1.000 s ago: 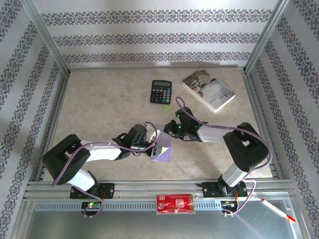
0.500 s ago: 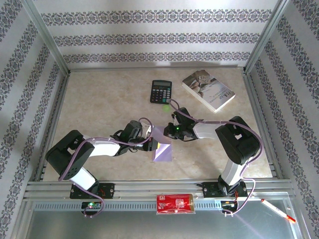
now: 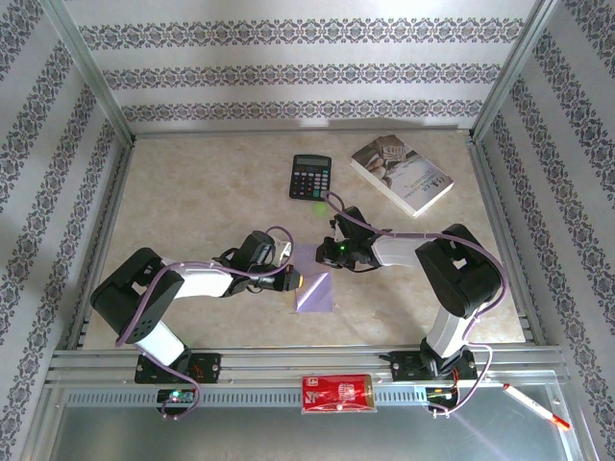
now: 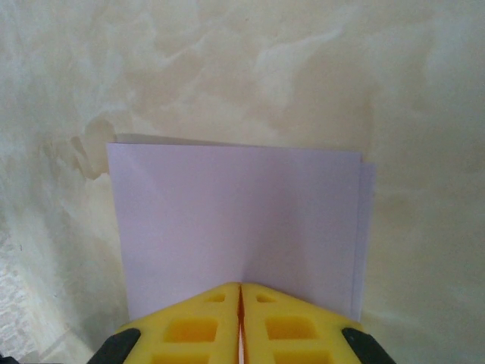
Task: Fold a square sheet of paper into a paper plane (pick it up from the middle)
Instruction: Fold the triangle at the bottom-center of the table.
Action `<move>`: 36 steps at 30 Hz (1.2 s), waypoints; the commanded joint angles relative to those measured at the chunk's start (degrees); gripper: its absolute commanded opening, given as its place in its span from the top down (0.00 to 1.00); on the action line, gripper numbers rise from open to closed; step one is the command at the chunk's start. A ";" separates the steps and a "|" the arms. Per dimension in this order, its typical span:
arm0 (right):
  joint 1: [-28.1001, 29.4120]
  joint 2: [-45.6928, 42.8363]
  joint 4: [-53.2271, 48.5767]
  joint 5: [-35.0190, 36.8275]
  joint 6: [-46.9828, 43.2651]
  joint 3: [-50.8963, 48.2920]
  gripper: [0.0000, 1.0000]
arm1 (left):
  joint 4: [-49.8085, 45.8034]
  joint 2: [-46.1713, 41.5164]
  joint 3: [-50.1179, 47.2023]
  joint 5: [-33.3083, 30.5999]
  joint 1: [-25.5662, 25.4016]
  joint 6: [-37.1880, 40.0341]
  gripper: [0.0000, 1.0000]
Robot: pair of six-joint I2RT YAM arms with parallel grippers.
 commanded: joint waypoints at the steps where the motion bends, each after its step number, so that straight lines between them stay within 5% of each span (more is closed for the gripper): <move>1: 0.23 0.89 -5.16 2.11 -1.59 -0.25 0.90 | -3.41 1.02 1.98 -1.75 0.72 2.45 1.00; 36: 0.27 0.81 -4.57 1.84 -1.64 -0.39 0.90 | -6.24 4.41 4.71 -1.30 0.70 4.52 1.00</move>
